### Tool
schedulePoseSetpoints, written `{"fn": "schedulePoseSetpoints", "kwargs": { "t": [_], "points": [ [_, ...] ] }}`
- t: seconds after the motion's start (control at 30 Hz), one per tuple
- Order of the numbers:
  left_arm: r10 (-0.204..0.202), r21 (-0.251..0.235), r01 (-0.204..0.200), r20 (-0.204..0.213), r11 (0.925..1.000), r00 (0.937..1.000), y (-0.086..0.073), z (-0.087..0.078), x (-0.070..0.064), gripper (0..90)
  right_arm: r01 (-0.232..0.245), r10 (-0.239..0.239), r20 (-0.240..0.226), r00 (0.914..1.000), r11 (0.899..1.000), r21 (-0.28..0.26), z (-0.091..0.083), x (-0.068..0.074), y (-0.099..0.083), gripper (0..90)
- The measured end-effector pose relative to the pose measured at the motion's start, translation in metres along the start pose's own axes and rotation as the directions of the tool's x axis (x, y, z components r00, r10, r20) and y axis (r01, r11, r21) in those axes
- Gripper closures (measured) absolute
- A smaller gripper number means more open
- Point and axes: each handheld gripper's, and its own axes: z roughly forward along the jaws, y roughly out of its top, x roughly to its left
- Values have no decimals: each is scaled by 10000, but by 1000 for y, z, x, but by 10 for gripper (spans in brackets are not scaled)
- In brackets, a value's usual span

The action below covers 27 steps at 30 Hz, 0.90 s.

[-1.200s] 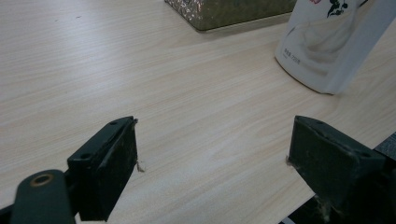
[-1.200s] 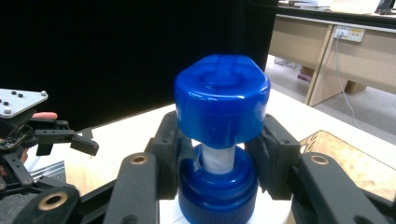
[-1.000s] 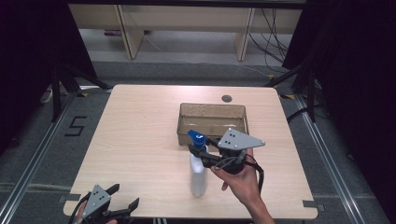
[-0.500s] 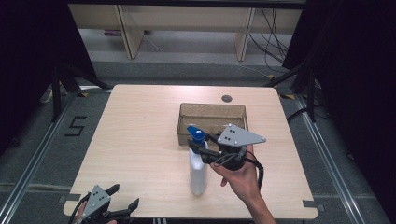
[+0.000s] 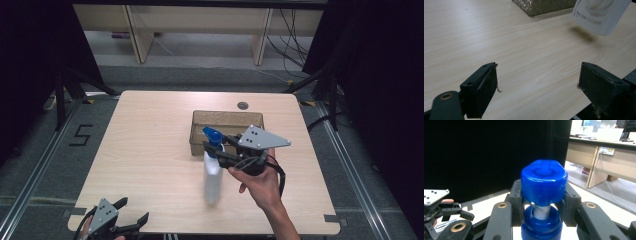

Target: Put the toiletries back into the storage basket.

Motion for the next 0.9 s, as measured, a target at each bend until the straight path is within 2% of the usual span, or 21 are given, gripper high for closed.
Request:
{"fn": "schedulePoseSetpoints", "kwargs": {
  "t": [0.07, 0.1, 0.13, 0.2, 0.23, 0.3, 0.43, 0.63, 0.67, 0.7, 0.8, 0.83, 0.87, 0.9],
  "points": [
    [40, 56, -40, -10, 10000, 10000, 0, 0, 0, 148, -223, 223, -100, 9997, 9997, -32, -1, -2, 0, 619],
    [29, 34, -29, 9, 10000, 10000, 0, 0, 1, 148, 62, -62, 0, 10000, 9998, -187, -1, -5, 0, 619],
    [29, 34, -29, 9, 10000, 10000, 0, 0, 1, 148, -76, 76, -14, 10000, 9998, -186, -1, -5, 1, 619],
    [23, 44, -23, -15, 10000, 10000, 0, 0, 1, 148, -8, 9, 81, 10000, 9999, -159, -2, -6, 1, 619],
    [24, 55, -24, -36, 10000, 10000, 0, 0, 0, 149, -261, 261, -33, 9997, 9996, -81, -3, -6, 1, 619],
    [1, 36, -1, -20, 10000, 10000, 0, 0, 0, 148, -19, 20, 84, 10000, 9999, -115, -3, -8, 2, 619],
    [28, 43, -28, -31, 10000, 10000, 0, -1, 0, 149, -232, 232, 7, 9997, 9997, -122, -5, -7, 4, 618],
    [38, 56, -38, -43, 10000, 10000, 0, 0, 0, 149, -135, 138, 103, 9999, 9996, -265, -6, -10, 7, 619],
    [-5, 11, 5, -34, 10000, 10000, 0, 0, 0, 149, 71, -65, 153, 9999, 9993, -368, -6, -12, 7, 619],
    [11, 31, -10, -68, 10000, 10000, 0, -1, 0, 149, 27, -22, 108, 9999, 9991, -421, -5, -13, 7, 619],
    [44, 67, -43, -87, 10000, 10000, 0, -1, 0, 148, -102, 105, 137, 9999, 9997, -229, -5, -13, 7, 619],
    [36, 66, -35, -95, 10000, 9999, 0, -1, 0, 149, 10, -5, 187, 9998, 9996, -281, -4, -14, 7, 619],
    [46, 60, -45, -90, 10000, 9999, 0, -1, 0, 149, -164, 166, 133, 9998, 9997, -167, -4, -13, 7, 619],
    [56, 73, -55, -91, 10000, 9999, 0, -1, 0, 148, -87, 90, 181, 9998, 9998, -185, -4, -14, 7, 619]
  ]
}}
